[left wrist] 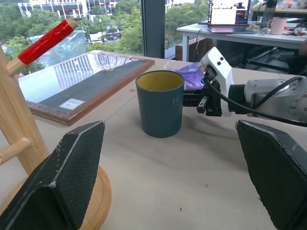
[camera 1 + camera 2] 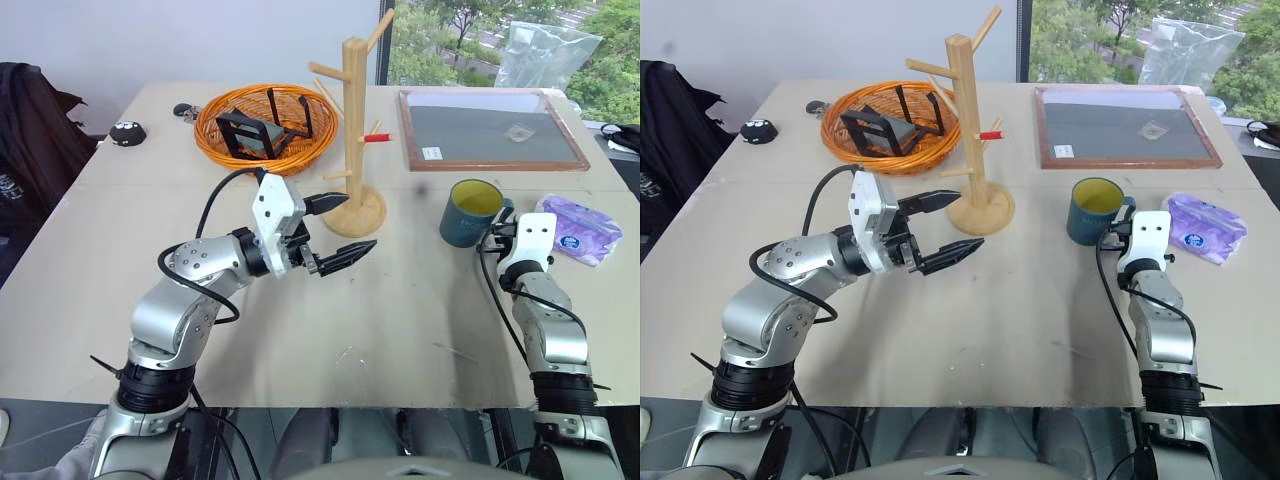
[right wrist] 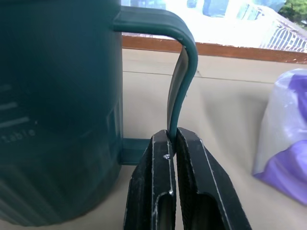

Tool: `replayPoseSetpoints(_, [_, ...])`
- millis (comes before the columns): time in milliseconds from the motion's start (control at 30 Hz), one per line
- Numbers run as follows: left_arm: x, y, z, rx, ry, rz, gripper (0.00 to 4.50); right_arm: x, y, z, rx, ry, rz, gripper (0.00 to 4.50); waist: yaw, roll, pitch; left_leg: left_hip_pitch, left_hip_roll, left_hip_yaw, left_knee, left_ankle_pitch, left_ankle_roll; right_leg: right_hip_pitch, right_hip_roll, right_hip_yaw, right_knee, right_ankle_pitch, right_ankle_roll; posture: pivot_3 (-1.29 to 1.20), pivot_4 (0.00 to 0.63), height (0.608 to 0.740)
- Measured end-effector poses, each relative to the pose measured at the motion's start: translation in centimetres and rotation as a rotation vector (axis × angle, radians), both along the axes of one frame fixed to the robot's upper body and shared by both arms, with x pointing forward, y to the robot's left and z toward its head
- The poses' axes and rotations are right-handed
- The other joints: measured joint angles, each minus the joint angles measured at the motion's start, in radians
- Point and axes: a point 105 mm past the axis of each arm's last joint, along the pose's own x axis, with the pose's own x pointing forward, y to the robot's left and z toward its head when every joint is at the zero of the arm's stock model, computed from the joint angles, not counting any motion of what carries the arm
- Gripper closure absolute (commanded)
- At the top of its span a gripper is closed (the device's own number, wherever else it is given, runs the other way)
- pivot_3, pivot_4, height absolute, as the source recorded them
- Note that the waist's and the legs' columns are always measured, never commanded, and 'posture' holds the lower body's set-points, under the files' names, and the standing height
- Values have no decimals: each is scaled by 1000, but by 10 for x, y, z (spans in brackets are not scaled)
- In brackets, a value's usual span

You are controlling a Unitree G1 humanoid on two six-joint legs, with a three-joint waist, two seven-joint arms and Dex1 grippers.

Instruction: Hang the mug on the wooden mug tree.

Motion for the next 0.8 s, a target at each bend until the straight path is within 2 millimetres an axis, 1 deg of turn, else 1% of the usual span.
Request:
replayPoseSetpoints(200, [0, 0, 0, -3, 1, 5, 0, -1, 0, 5, 4, -14, 67, 4465, 0, 0, 0, 0, 0, 0, 0, 0, 0, 0, 0, 0, 0, 0, 0, 0, 150, 740])
replayPoseSetpoints(333, [1, 1, 0, -5, 2, 15, 0, -3, 2, 11, 68, -44, 125, 4465, 1, 0, 0, 0, 0, 0, 0, 0, 0, 0, 0, 0, 0, 0, 0, 0, 150, 740])
replayPoseSetpoints(433, [2, 3, 0, -28, 5, 33, 0, -6, 11, 24, 87, -77, 227, 4465, 1, 0, 0, 0, 0, 0, 0, 0, 0, 0, 0, 0, 0, 0, 0, 0, 150, 740])
replayPoseSetpoints(533, [2, 13, 6, -130, -7, 70, 0, -12, 18, 46, 59, -89, 366, 4465, 1, 1, 1, 0, 1, 0, 0, 0, 0, 0, 0, 0, 0, 0, 0, 0, 150, 740])
replayPoseSetpoints(600, [-2, 24, 7, -197, -34, 102, 0, -15, 21, 68, -2, -87, 467, 4465, 0, 1, 1, 0, 1, 1, 0, 0, 0, 0, 0, 0, -1, 0, 0, 0, 150, 740])
replayPoseSetpoints(667, [-3, 29, 8, -235, -57, 119, 0, -16, 23, 81, -46, -81, 523, 4465, 3, 1, 1, 0, 1, 0, 0, 0, 0, 0, 0, 0, -1, 0, 0, 0, 150, 740])
replayPoseSetpoints(700, [-5, 33, 11, -269, -85, 136, 0, -18, 27, 95, -93, -69, 592, 4465, 4, 1, 2, -1, 1, 0, 1, 0, 0, 0, 0, 0, -1, 0, 0, 0, 150, 740])
replayPoseSetpoints(733, [-5, 34, 12, -282, -100, 143, 0, -19, 30, 101, -118, -62, 629, 4465, 6, 1, 2, -1, 1, 0, 1, 0, 0, 0, 0, -1, -1, 0, 0, 0, 150, 740])
replayPoseSetpoints(800, [-8, 41, 11, -313, -125, 182, 0, -20, 44, 119, -181, -44, 749, 4465, 3, 1, 2, 0, 1, 0, 1, -1, 2, 1, -1, 0, -1, 0, 0, 0, 150, 740])
